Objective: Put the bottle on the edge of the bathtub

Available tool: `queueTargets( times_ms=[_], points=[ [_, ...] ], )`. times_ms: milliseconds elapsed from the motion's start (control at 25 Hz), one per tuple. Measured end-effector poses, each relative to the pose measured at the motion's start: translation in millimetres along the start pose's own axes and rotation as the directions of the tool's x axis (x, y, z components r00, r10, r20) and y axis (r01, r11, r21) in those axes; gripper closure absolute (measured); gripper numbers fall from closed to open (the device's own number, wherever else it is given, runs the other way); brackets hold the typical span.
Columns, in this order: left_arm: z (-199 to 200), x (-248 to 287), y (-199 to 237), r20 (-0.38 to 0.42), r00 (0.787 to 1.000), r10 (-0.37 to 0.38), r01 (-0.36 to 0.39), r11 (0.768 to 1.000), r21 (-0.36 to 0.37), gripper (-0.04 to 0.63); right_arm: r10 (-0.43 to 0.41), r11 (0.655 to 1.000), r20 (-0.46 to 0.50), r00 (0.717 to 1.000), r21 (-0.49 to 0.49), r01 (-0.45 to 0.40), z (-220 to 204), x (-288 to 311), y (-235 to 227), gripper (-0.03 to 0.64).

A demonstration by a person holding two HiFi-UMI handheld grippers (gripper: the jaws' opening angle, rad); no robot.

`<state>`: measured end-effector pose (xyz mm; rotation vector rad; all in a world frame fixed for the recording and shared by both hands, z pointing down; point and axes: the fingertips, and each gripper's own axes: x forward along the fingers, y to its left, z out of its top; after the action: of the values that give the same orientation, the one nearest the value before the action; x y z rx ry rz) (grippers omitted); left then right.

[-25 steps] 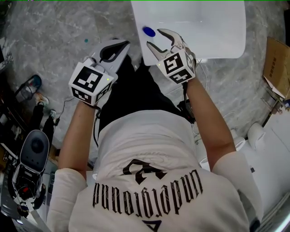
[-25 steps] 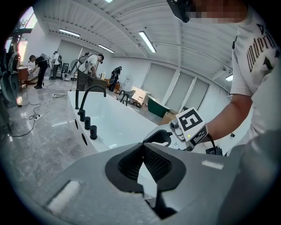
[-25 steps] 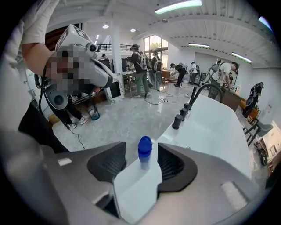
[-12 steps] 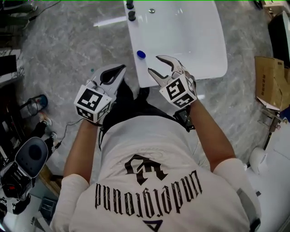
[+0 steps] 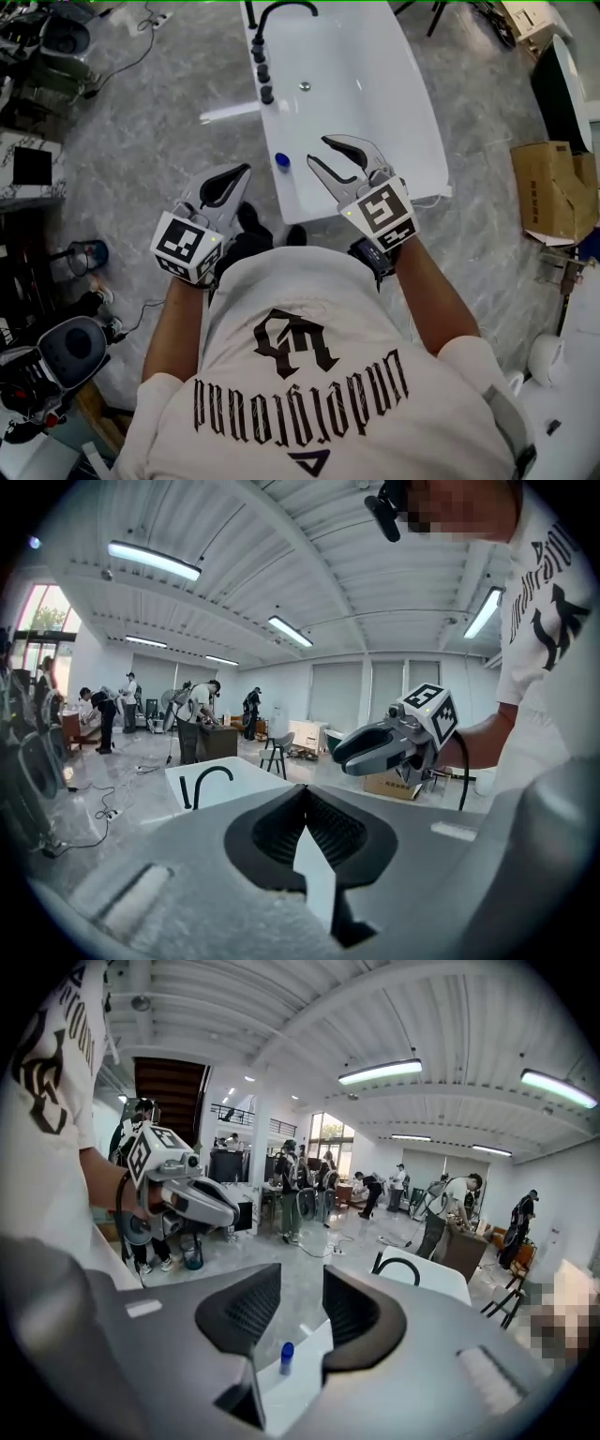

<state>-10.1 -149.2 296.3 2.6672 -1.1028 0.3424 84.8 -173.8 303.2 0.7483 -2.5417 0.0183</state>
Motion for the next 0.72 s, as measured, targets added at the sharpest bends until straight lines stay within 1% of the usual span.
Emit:
queueTargets(
  times_ms=[120, 280, 360, 560, 720],
  points=[
    [20, -13, -13, 0.035, 0.999, 0.009, -0.010, 0.999, 0.036, 0.589, -0.013, 1.000, 0.050, 0.999, 0.006, 0.013, 17, -21, 4, 0.499],
    [42, -26, -25, 0.074, 0.997, 0.032, -0.036, 0.998, 0.050, 0.589, -0.020, 1.000, 0.112, 0.994, 0.011, 0.019, 32, -47, 10, 0.553],
    [51, -32, -23, 0.074, 0.996, 0.052, -0.057, 0.997, 0.056, 0.589, -0.019, 1.000, 0.135, 0.991, 0.012, 0.018, 42, -52, 10, 0.569],
    [62, -52, -19, 0.066, 0.994, 0.083, -0.085, 0.996, 0.031, 0.589, 0.003, 1.000, 0.158, 0.987, 0.017, -0.006, 58, -58, 18, 0.614],
    [51, -73, -19, 0.050, 0.996, 0.079, -0.080, 0.996, 0.028, 0.589, 0.021, 0.999, 0.173, 0.985, 0.025, -0.025, 65, -58, 39, 0.615]
  ],
)
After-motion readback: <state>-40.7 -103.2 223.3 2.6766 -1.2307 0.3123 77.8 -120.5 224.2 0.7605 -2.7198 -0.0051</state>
